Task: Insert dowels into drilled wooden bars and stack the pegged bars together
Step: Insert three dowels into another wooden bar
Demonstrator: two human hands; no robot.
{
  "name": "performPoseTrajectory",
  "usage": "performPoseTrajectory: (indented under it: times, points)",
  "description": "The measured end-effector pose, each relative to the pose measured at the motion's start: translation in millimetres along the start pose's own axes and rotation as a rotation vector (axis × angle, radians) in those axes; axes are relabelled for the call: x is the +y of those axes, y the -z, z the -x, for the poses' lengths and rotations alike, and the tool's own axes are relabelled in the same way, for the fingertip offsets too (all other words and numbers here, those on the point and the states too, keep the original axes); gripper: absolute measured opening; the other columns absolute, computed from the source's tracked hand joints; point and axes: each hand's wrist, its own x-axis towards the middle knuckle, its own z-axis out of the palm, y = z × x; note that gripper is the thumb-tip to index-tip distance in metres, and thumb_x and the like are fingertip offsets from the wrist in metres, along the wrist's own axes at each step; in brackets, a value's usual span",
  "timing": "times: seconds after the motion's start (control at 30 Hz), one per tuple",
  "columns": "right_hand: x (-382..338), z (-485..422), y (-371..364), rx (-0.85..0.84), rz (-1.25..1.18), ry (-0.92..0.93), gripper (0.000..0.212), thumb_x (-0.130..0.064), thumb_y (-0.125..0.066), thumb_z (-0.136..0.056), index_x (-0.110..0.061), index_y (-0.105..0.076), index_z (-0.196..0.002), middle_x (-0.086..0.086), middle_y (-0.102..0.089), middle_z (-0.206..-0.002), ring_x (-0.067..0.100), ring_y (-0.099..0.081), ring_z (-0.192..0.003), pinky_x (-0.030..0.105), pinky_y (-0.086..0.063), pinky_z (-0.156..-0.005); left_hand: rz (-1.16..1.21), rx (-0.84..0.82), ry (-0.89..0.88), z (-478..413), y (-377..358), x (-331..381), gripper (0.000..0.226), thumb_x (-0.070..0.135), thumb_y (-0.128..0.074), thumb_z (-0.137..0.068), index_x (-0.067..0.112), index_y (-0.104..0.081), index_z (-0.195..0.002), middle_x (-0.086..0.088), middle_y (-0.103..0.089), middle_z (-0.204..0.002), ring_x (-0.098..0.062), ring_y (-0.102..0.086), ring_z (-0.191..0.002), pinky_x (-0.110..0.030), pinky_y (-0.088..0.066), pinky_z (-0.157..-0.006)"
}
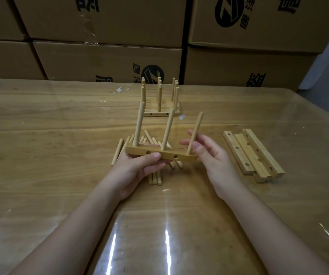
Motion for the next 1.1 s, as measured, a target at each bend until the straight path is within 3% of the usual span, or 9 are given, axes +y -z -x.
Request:
performPoseTrajectory:
  times: [0.07,0.17,0.33,0.47,0.6,0.8,1.03,1.1]
  points:
    - [-1,1,0,-0.004,0.0,-0.007,0.023,-0.027,-0.049,-0.094,-0.039,-0.058,-0.111,-0.016,-0.07,-0.1,-0.009,-0.058,-0.097,0.002,-0.041,-0.075,-0.013,-0.03,0.008,0,0,1,0.025,-0.002,-0.066,-0.075,0.0,-0.065,-0.1,-0.026,-0.068,-0.106,-0.035,-0.068,-0.1,-0.026,-0.058,-0.071]
    - [-2,2,1,0.017,-0.03,-0.022,0.02,-0.021,-0.051,-0.093,-0.032,-0.066,-0.1,-0.012,-0.071,-0.093,-0.004,-0.061,-0.092,0.013,-0.041,-0.077,-0.029,-0.045,-0.002,0,0,1,0.028,-0.001,-0.068,-0.074,0.001,-0.062,-0.101,-0.023,-0.068,-0.11,-0.032,-0.068,-0.101,-0.026,-0.057,-0.074]
    - [-3,4,-5,0.093,-0.092,-0.022,0.018,-0.015,-0.054,-0.091,-0.026,-0.068,-0.087,-0.007,-0.072,-0.082,0.0,-0.064,-0.085,0.004,-0.043,-0.07,-0.04,-0.05,-0.023,0,-2,0,0.026,-0.002,-0.064,-0.075,0.002,-0.061,-0.1,-0.021,-0.069,-0.11,-0.03,-0.068,-0.101,-0.025,-0.057,-0.074]
    - [-2,4,-7,0.148,-0.087,-0.025,0.019,-0.016,-0.054,-0.091,-0.026,-0.069,-0.086,-0.007,-0.072,-0.078,-0.001,-0.063,-0.082,0.015,-0.043,-0.075,-0.053,-0.033,-0.041,1,-5,-2,0.024,-0.001,-0.064,-0.074,0.002,-0.059,-0.098,-0.022,-0.069,-0.109,-0.031,-0.068,-0.1,-0.025,-0.057,-0.073]
    - [-1,5,-13,0.204,-0.108,0.004,0.021,-0.015,-0.055,-0.09,-0.026,-0.069,-0.082,-0.006,-0.07,-0.073,-0.001,-0.064,-0.079,0.004,-0.042,-0.069,-0.056,-0.026,-0.062,1,-5,-3,0.024,-0.001,-0.064,-0.075,0.002,-0.057,-0.098,-0.022,-0.069,-0.108,-0.032,-0.068,-0.1,-0.025,-0.057,-0.073]
    - [1,6,-24,0.304,-0.114,0.01,0.027,-0.022,-0.056,-0.09,-0.042,-0.07,-0.076,-0.009,-0.068,-0.069,-0.001,-0.063,-0.079,0.025,-0.04,-0.08,-0.064,-0.031,-0.119,0,-5,-6,0.024,0.001,-0.064,-0.075,0.004,-0.056,-0.097,-0.017,-0.071,-0.103,-0.028,-0.067,-0.103,-0.027,-0.056,-0.075]
    - [5,5,-29,0.353,-0.135,0.01,0.024,-0.026,-0.055,-0.091,-0.04,-0.07,-0.078,-0.009,-0.067,-0.071,-0.004,-0.062,-0.08,0.017,-0.039,-0.075,-0.11,-0.027,-0.156,-3,-6,-8,0.022,0.005,-0.065,-0.075,0.006,-0.057,-0.095,-0.017,-0.071,-0.106,-0.029,-0.066,-0.107,-0.028,-0.056,-0.077]
    - [5,4,-27,0.314,-0.139,0.025,0.017,-0.026,-0.056,-0.09,-0.035,-0.07,-0.084,-0.01,-0.071,-0.08,-0.006,-0.062,-0.084,0.009,-0.043,-0.071,-0.104,-0.028,-0.15,-4,-4,-9,0.024,0.005,-0.065,-0.075,0.005,-0.057,-0.098,-0.017,-0.07,-0.108,-0.028,-0.065,-0.108,-0.028,-0.056,-0.077]
